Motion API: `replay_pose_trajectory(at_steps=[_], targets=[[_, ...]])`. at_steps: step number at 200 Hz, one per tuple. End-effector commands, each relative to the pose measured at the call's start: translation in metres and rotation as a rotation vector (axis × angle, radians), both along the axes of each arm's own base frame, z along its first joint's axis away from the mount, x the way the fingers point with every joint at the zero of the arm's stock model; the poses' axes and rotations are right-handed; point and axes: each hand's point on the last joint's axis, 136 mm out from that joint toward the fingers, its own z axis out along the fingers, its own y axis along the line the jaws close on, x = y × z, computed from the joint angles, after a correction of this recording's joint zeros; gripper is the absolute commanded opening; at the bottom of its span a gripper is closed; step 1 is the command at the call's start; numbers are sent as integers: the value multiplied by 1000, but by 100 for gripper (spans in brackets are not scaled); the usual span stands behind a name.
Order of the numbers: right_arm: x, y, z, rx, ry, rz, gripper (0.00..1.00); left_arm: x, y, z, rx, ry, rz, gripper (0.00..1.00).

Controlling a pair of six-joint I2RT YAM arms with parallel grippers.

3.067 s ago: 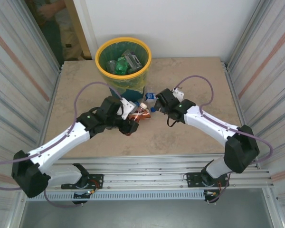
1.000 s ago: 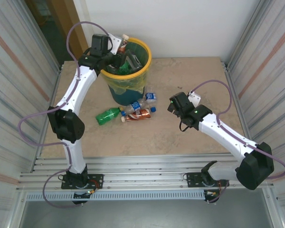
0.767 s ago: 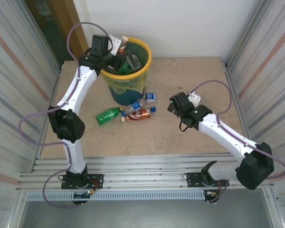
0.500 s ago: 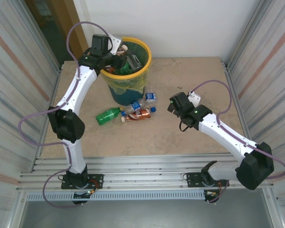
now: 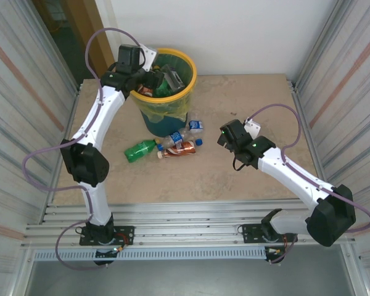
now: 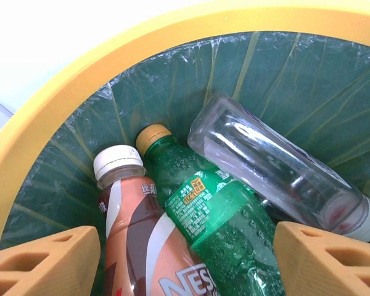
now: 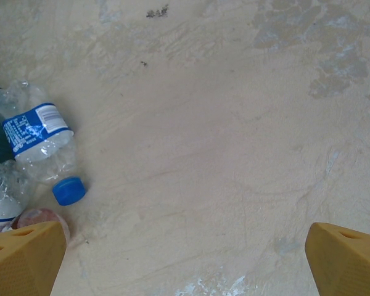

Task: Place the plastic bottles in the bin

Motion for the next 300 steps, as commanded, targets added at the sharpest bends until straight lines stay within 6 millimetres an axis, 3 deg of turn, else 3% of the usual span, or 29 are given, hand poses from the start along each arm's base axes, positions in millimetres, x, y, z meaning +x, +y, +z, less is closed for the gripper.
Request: replay_pose_trajectory(at_steps=[1, 31, 63, 79, 126, 170, 206, 265, 300], targets=[[-4, -8, -5, -9, 21, -32, 98, -15, 9, 41, -24, -92, 2, 75], [-2, -7, -6, -8, 31, -13, 98, -35, 11, 62, -70, -138, -13, 77], [3, -3, -10, -1, 57, 27, 98, -68, 19, 82, -114, -200, -12, 91], [7, 1, -10, 7, 70, 56, 98, -86, 29, 85, -124, -230, 17, 98], [28, 17, -14, 46, 99, 179, 98, -139, 64, 83, -163, -316, 133, 99], [54, 37, -12, 60, 82, 293, 98, -177, 105, 51, -185, -332, 313, 99], [77, 55, -12, 63, 67, 386, 99, -193, 133, 14, -164, -313, 439, 99], [113, 79, -28, 49, 85, 479, 98, -191, 141, -25, -195, -289, 509, 99], [132, 93, -46, 52, 117, 514, 98, -191, 144, -30, -198, -298, 531, 99]])
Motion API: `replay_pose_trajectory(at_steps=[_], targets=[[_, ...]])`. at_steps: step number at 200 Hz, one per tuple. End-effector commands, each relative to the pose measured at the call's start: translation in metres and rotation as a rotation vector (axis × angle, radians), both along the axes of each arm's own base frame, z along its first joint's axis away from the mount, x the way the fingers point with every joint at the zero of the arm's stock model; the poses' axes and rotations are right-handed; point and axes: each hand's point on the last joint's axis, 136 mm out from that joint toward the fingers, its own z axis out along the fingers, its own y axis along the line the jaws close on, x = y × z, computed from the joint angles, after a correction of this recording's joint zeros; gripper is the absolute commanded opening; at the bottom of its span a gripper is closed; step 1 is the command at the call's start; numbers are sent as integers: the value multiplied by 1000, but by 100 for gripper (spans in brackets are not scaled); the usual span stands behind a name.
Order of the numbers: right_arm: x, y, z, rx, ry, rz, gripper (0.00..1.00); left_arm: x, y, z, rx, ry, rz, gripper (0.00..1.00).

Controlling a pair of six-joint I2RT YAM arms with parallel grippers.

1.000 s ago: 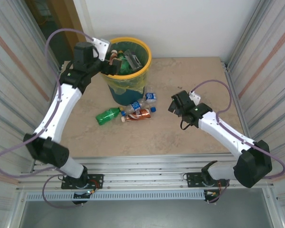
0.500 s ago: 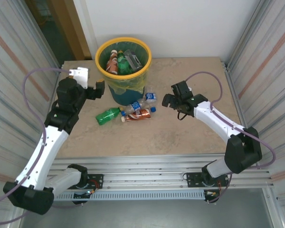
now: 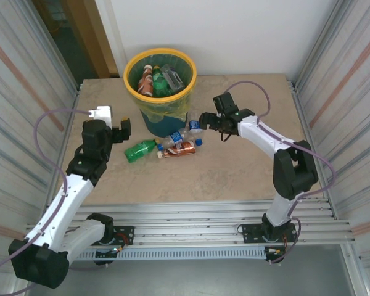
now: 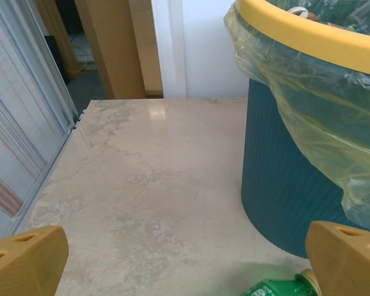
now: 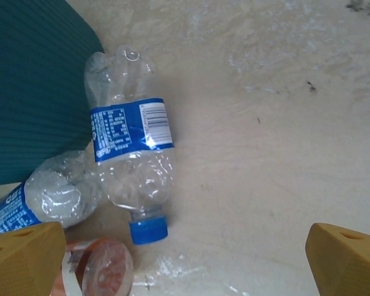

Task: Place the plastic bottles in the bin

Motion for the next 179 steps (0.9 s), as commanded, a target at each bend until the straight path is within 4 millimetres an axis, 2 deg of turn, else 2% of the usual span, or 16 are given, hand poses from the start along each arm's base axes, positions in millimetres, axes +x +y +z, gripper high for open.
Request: replay_pose_trajectory(at_steps=[1, 47, 133, 179], targets=[[14, 11, -6, 2, 2, 58, 98, 1, 11, 12, -34, -70, 60, 99], [32, 30, -24, 35, 26, 89, 97, 3, 7, 12, -99, -82, 32, 99], [49, 47, -53, 33, 75, 125, 97, 8, 8, 2, -130, -52, 30, 99], [56, 55, -65, 34, 95, 135, 94, 9, 8, 0, -141, -47, 27, 99]])
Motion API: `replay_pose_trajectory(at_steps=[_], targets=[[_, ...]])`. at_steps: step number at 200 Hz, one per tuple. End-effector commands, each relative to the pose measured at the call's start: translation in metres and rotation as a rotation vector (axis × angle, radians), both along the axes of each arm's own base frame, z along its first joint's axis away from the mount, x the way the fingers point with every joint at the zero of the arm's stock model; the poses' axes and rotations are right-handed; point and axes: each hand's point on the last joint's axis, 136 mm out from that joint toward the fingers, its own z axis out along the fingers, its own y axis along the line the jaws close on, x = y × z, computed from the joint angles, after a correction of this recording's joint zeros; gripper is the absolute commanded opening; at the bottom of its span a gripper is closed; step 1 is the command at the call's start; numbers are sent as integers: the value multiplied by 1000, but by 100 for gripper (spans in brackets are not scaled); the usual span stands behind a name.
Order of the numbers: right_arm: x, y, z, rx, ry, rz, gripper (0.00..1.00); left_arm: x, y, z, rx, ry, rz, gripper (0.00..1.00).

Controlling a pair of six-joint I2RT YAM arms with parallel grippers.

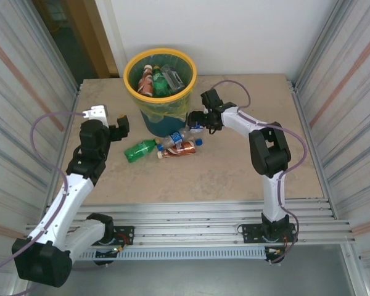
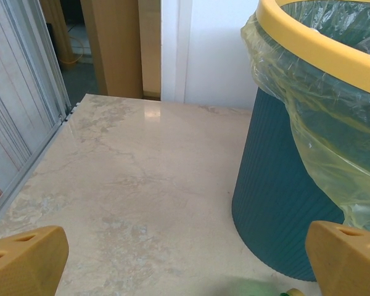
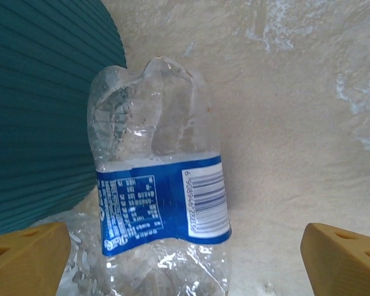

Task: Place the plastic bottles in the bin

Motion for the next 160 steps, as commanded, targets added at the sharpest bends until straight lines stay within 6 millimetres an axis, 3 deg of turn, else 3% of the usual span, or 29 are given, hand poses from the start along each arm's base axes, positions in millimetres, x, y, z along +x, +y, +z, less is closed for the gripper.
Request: replay_pose_trajectory(at_steps=[1, 88, 160], targets=[[4, 7, -5, 0, 12, 27, 93, 3, 1, 3, -26, -23, 3, 99], [6, 7, -33, -31, 71, 18, 86, 7, 2, -3, -37, -3, 1, 99], [-12, -27, -53, -138, 183, -100, 74, 10, 2, -7, -57, 7, -5, 99]])
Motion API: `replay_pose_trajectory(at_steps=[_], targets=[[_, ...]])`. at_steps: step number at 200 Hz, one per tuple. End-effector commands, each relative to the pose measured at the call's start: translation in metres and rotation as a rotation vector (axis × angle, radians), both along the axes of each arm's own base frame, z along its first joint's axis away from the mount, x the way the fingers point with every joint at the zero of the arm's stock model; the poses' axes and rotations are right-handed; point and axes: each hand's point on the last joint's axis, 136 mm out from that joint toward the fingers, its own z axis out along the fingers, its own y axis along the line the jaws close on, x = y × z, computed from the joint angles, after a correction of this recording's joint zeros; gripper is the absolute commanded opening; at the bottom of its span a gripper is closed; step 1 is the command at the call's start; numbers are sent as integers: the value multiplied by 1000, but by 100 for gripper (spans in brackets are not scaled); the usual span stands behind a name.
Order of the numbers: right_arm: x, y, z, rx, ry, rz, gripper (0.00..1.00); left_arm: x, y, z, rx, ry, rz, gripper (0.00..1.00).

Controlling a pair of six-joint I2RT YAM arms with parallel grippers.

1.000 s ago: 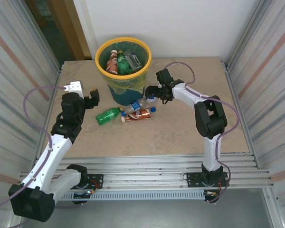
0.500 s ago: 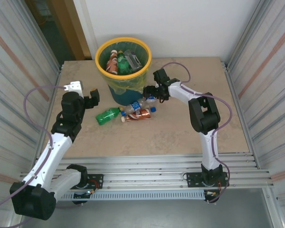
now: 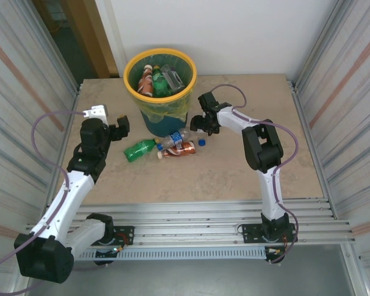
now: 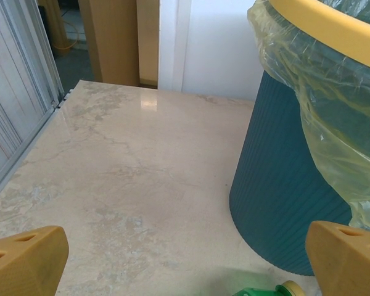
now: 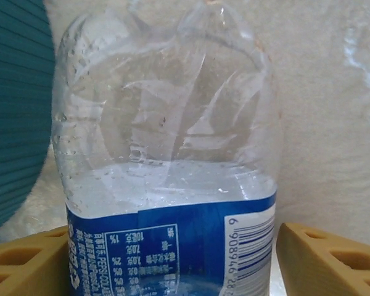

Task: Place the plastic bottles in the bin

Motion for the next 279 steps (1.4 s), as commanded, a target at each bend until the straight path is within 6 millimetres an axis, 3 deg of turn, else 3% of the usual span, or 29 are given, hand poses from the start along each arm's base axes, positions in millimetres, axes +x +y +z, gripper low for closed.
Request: replay_pose_trajectory(at_steps=[1, 70, 123, 186, 279], targets=[[-9, -19, -14, -60, 77, -71, 74, 3, 0, 5, -29, -27, 0, 99], [-28, -25, -33, -82, 147, -97, 74, 5, 0, 4, -40, -25, -3, 99], [-33, -26, -28, -88, 142, -95, 50, 4, 2, 5, -47, -28, 6, 99], [-39, -39, 9, -90, 51, -130, 38, 1, 4, 6, -66, -33, 13, 99], [-63, -66, 93, -41, -166, -197, 35, -1, -11, 20, -131, -68, -65, 99]])
